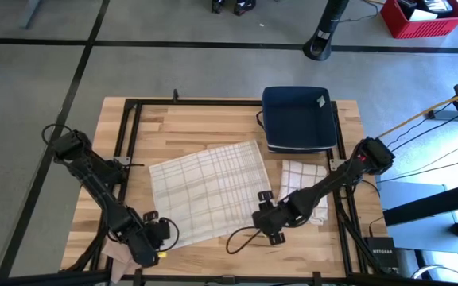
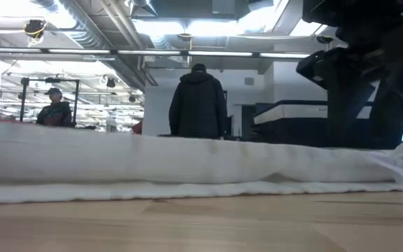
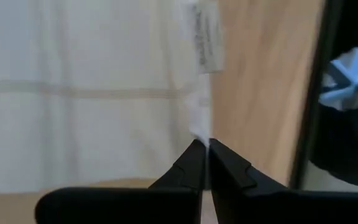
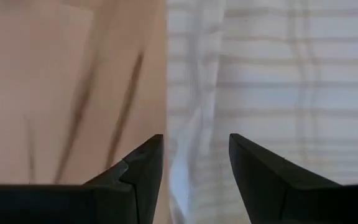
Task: Fold towel
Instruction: Fold the white plaid towel
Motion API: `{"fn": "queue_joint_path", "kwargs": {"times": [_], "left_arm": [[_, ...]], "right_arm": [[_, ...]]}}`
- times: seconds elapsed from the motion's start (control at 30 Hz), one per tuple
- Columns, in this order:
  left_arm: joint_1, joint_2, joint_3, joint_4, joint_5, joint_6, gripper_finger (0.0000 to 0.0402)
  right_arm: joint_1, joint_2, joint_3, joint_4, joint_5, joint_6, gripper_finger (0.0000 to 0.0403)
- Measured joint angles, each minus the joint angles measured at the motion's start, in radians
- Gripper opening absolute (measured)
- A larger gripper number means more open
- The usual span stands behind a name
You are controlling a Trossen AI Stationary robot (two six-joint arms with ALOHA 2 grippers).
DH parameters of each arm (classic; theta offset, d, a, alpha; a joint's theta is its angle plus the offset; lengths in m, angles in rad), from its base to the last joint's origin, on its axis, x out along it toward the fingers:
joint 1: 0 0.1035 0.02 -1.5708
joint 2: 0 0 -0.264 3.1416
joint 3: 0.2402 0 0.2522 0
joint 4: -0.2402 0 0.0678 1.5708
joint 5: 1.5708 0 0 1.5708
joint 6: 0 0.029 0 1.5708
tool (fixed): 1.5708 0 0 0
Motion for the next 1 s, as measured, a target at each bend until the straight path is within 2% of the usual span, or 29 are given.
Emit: {"fn": "queue_joint_path", "kwargs": {"times": [0.1, 0.23, 0.33, 0.47, 0.67, 0.73, 0.8, 0.83, 0.93, 1.0], "left_arm": [[-0.012, 0.001, 0.0, 0.034, 0.0, 0.006, 0.0012], [-0.019, 0.009, 0.0, 0.06, 0.0, 0.027, 0.0012], [-0.011, 0.02, -0.011, 0.054, 0.023, 0.024, 0.0027], [-0.002, 0.041, -0.026, 0.045, 0.157, -0.03, 0.0071], [0.046, 0.024, -0.022, 0.034, 0.471, -0.14, 0.0118], [0.057, 0.002, -0.012, 0.035, 0.493, -0.156, 0.0122], [0.075, -0.032, -0.001, 0.02, 0.457, -0.134, 0.0121], [0.081, -0.054, 0.003, 0.004, 0.394, -0.123, 0.0119], [0.106, -0.114, 0.003, -0.076, 0.098, -0.067, 0.0108], [0.118, -0.137, 0.003, -0.165, -0.121, -0.06, 0.0101]], "right_arm": [[0.0, 0.006, -0.023, 0.064, -0.046, 0.005, 0.0186], [0.0, 0.012, -0.039, 0.079, -0.054, 0.006, 0.0186], [-0.001, 0.012, -0.042, 0.08, -0.061, 0.008, 0.0186], [-0.001, 0.012, -0.044, 0.078, -0.089, 0.027, 0.0185], [-0.001, 0.007, -0.022, 0.017, -0.117, 0.031, 0.0185], [-0.006, 0.003, 0.018, -0.037, -0.114, 0.019, 0.0185], [-0.01, 0.0, 0.054, -0.077, -0.093, -0.012, 0.0185], [-0.017, 0.0, 0.064, -0.077, -0.071, -0.031, 0.0185], [-0.038, 0.0, 0.066, 0.025, 0.007, -0.085, 0.0185], [-0.058, 0.009, 0.049, 0.166, 0.031, -0.114, 0.0185]]}}
